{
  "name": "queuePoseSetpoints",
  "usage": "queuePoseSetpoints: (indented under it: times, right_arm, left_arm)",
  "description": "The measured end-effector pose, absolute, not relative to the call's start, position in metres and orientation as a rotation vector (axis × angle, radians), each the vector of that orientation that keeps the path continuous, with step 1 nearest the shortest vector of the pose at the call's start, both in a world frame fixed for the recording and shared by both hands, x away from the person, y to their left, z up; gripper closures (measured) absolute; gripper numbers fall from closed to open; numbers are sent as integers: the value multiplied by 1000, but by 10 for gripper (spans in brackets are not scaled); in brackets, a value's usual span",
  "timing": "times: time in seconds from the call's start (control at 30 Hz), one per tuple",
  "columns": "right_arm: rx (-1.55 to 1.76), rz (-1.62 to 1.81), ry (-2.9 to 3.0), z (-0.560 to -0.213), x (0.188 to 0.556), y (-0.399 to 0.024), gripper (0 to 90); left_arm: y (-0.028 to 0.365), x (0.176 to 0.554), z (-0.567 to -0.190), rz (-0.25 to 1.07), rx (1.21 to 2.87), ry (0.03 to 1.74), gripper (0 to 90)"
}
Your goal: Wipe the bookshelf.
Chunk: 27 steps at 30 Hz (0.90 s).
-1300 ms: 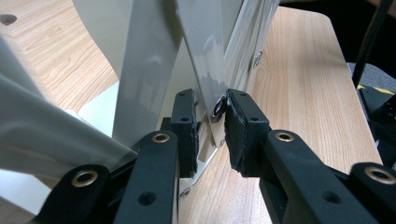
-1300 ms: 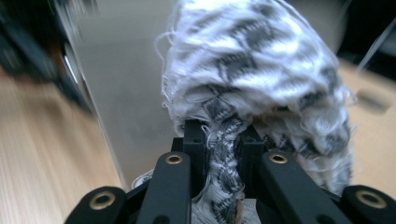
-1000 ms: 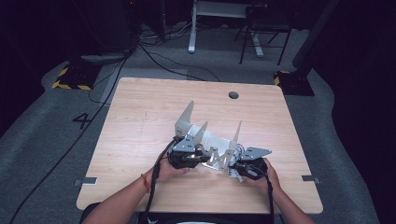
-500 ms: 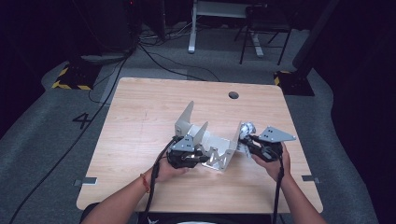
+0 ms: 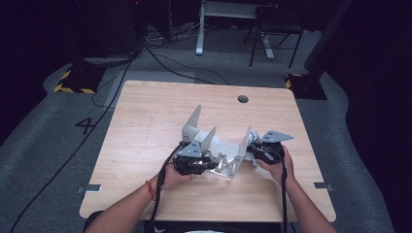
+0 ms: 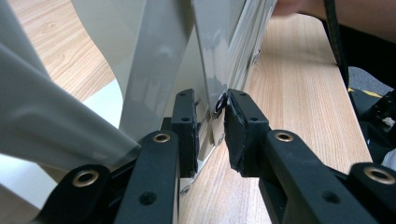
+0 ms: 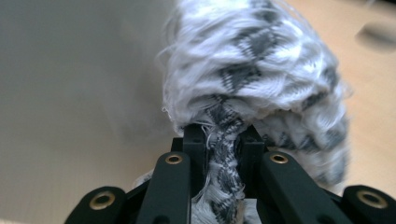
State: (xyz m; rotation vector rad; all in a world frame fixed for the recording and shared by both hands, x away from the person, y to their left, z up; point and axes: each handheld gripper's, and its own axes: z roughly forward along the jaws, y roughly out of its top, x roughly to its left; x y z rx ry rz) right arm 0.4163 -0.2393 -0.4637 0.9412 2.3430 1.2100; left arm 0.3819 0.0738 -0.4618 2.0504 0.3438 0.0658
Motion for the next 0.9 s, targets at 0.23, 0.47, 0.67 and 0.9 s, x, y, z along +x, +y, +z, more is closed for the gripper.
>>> queuePoseSetpoints:
  times: [0.23,0.47,0.67,0.9]
  right_arm:
    - [945,1122,2466,-493,406,-229,787]
    - [760,1180,2553,-477,370,-228,788]
    - [614,1329,2415,-438,335,-231,789]
    - [574,1418,2292,-397,310,-231,793]
  left_arm:
    - [74,381,-462,69,2051,346,742]
    - [73,381,-461,77,2056,351,742]
    - [72,378,-461,88,2062,368,740]
    - [70,373,-461,103,2064,372,742]
